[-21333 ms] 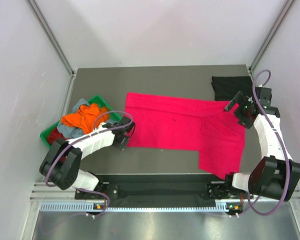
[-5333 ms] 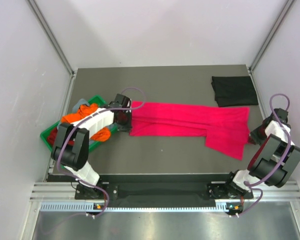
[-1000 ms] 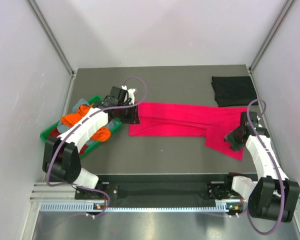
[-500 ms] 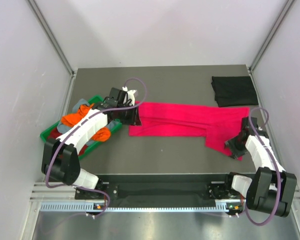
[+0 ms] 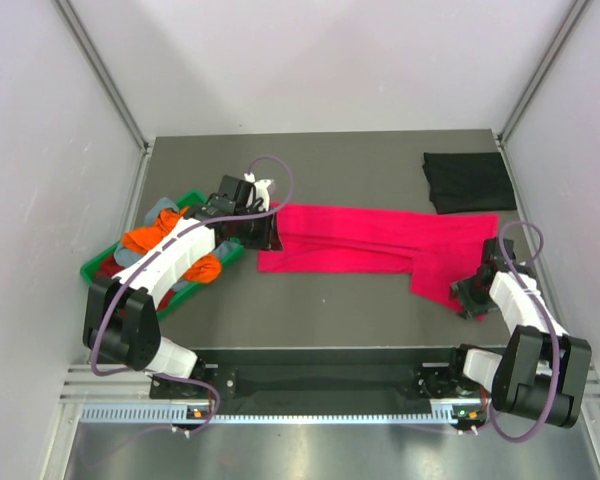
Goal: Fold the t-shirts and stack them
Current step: Fold the tshirt
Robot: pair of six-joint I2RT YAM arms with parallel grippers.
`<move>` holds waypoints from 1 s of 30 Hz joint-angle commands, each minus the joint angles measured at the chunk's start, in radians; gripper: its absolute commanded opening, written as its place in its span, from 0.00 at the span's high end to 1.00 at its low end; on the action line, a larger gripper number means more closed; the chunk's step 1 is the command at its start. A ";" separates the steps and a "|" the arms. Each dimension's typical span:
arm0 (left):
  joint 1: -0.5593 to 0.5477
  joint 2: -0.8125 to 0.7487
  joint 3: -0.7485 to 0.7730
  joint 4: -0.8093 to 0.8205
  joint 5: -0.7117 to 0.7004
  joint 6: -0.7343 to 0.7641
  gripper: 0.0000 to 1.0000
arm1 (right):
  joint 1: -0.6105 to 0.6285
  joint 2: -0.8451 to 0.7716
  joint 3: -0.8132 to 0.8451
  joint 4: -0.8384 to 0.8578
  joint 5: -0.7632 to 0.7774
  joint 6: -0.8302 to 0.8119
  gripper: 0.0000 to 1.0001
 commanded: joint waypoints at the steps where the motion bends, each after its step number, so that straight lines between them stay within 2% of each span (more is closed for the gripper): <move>1: 0.000 -0.018 0.004 0.033 -0.014 0.011 0.65 | -0.012 0.030 -0.054 0.106 0.045 0.031 0.56; 3: 0.002 -0.016 0.007 0.031 -0.014 0.011 0.65 | -0.012 0.035 -0.060 0.135 0.044 0.023 0.60; 6: 0.000 -0.010 0.007 0.030 -0.020 0.008 0.66 | -0.013 0.045 -0.042 0.132 0.053 0.009 0.73; 7: 0.000 -0.007 0.009 0.031 -0.023 0.008 0.66 | -0.012 0.048 -0.037 0.125 0.058 0.008 0.83; 10: 0.000 -0.012 0.009 0.028 -0.037 0.008 0.66 | -0.012 0.041 -0.011 0.106 0.065 -0.020 1.00; 16: 0.000 -0.015 0.021 0.004 -0.115 0.022 0.65 | -0.012 -0.034 0.100 0.046 0.079 -0.116 1.00; 21: 0.000 -0.006 0.032 -0.006 -0.153 0.022 0.65 | -0.012 -0.070 0.235 0.103 0.039 -0.239 1.00; 23: 0.002 0.007 0.036 -0.006 -0.155 0.019 0.65 | -0.012 -0.022 0.274 0.134 0.026 -0.264 1.00; 27: 0.002 0.048 0.064 -0.006 -0.179 0.000 0.64 | -0.010 0.096 0.354 0.233 -0.130 -0.323 1.00; 30: 0.002 0.067 0.087 -0.013 -0.218 -0.015 0.64 | -0.010 0.195 0.412 0.275 -0.180 -0.351 1.00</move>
